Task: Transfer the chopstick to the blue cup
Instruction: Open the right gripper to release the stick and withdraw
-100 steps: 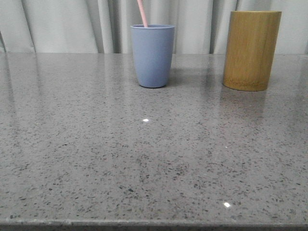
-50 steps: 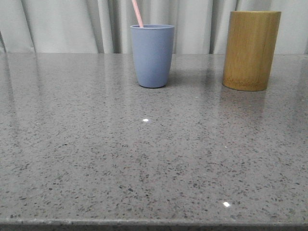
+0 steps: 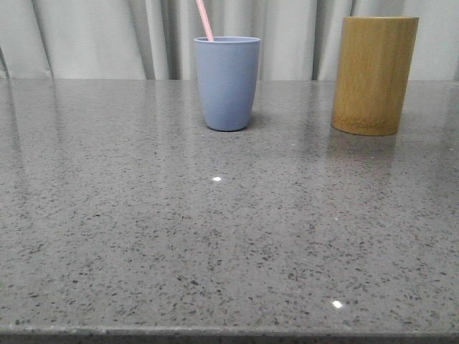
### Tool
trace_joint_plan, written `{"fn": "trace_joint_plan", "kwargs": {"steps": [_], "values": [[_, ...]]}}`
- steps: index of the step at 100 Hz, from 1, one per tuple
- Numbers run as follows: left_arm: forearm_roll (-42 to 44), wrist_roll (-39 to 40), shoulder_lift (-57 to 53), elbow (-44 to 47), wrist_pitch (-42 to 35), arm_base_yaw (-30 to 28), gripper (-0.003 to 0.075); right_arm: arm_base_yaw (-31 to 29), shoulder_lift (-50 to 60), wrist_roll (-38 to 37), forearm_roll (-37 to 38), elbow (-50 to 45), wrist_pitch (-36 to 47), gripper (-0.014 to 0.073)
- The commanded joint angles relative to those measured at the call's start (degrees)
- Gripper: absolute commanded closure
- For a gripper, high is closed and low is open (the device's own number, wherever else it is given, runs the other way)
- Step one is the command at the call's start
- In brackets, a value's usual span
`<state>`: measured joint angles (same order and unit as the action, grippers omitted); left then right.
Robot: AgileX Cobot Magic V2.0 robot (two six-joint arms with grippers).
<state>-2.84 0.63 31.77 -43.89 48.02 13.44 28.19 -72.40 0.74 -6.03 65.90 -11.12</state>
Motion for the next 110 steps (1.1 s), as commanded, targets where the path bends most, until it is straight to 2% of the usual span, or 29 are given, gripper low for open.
{"fn": "trace_joint_plan", "kwargs": {"steps": [1, 16, 30, 64, 68, 110], "values": [[-0.8, 0.7, 0.3, -1.6, -4.5, -0.1, 0.0437, -0.5, 6.8, 0.4, 0.4, -3.6, 5.9, 0.0268], [-1.7, 0.7, 0.3, -1.6, -5.6, -0.1, 0.0446, -0.8, 15.4, 0.4, 0.4, -11.2, 6.1, 0.0268], [-2.4, 0.7, -0.2, -0.5, -8.4, -0.1, 0.0515, -0.8, 23.2, 0.4, 0.4, -17.5, 6.1, 0.0284], [-4.6, 0.7, -4.6, 5.4, -12.3, -0.1, 0.0721, -0.8, 41.2, 0.5, 0.5, -28.3, 2.7, 0.0669], [-4.6, 0.7, -5.7, 6.3, -13.0, -0.1, 0.0741, -0.8, 42.7, 0.5, 0.5, -29.0, 2.1, 0.0659], [-4.6, 0.2, -20.3, 14.2, -15.5, -0.1, 0.0739, -0.8, 58.3, 0.5, 0.5, -38.5, 0.7, 0.0658]]}}
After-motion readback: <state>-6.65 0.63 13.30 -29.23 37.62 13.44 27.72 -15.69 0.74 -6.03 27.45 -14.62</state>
